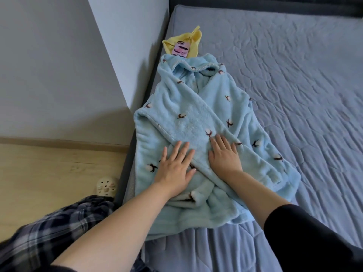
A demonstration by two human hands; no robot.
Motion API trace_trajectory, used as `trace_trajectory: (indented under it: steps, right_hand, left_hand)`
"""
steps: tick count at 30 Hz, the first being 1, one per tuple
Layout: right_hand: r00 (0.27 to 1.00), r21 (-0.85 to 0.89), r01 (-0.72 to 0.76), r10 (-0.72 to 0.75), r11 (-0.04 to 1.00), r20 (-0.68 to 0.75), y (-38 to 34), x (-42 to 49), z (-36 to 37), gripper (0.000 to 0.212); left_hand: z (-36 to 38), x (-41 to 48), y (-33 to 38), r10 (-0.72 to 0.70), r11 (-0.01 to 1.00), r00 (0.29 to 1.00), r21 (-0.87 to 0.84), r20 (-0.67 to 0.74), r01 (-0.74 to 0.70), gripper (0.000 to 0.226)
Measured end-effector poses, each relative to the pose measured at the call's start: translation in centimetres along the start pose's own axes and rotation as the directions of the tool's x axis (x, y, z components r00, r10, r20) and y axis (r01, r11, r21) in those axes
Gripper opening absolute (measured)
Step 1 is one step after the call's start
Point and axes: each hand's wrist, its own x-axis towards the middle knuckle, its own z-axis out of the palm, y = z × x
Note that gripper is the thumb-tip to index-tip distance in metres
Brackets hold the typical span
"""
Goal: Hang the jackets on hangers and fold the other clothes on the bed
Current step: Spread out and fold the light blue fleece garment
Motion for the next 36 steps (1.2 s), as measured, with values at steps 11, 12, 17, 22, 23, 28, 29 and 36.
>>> trace_trajectory:
  steps: [11,12,17,22,23,28,29,36]
  right_hand:
    - [0.984,0.067,-0.112,0.12,0.991,-0.132,-3.4,11.5,-2.9,0.059]
    - [0.982,0.078,-0.145,0.154,0.986,-0.114,-3.6,13.2,-2.6,0.062]
    - [0.944,0.236,-0.311,0.327,0.921,-0.032,-3.9,17.9,0.6,0.072]
    - [0.927,0.2,-0.315,0.346,0.928,-0.145,-4.1,18.3,3.9,0.074]
    - [0.926,0.178,-0.321,0.348,0.93,-0.149,-4.1,18.4,4.1,0.075]
    - [0.92,0.141,-0.326,0.348,0.935,-0.18,-4.1,18.4,4.8,0.077]
    - [0.922,0.127,-0.325,0.344,0.937,-0.179,-4.2,18.3,4.8,0.078]
    - [0.928,0.036,-0.343,0.345,0.939,-0.142,-4.5,18.6,4.5,0.08]
  left_hand:
    - [-2.0,6.6,-5.1,-0.084,0.996,0.994,-0.032,-0.075,0.082,0.048]
    - [-2.2,7.7,-5.6,-0.071,0.997,0.991,-0.034,-0.109,0.068,0.043]
    - [-3.2,14.2,-8.7,-0.188,0.964,0.96,-0.226,-0.209,0.139,0.029]
    - [-4.3,19.6,-11.0,-0.396,0.877,0.855,-0.413,-0.335,0.245,0.033]
    - [-4.7,20.7,-11.4,-0.444,0.849,0.825,-0.457,-0.349,0.264,0.038]
    - [-6.7,26.5,-14.7,-0.685,0.167,0.713,-0.921,0.148,0.352,0.08]
    - [-7.1,27.5,-15.4,-0.672,0.085,0.705,-0.922,0.227,0.377,0.085]
    - [-9.2,32.1,-16.0,-0.653,0.077,0.696,-0.889,0.298,0.452,0.091]
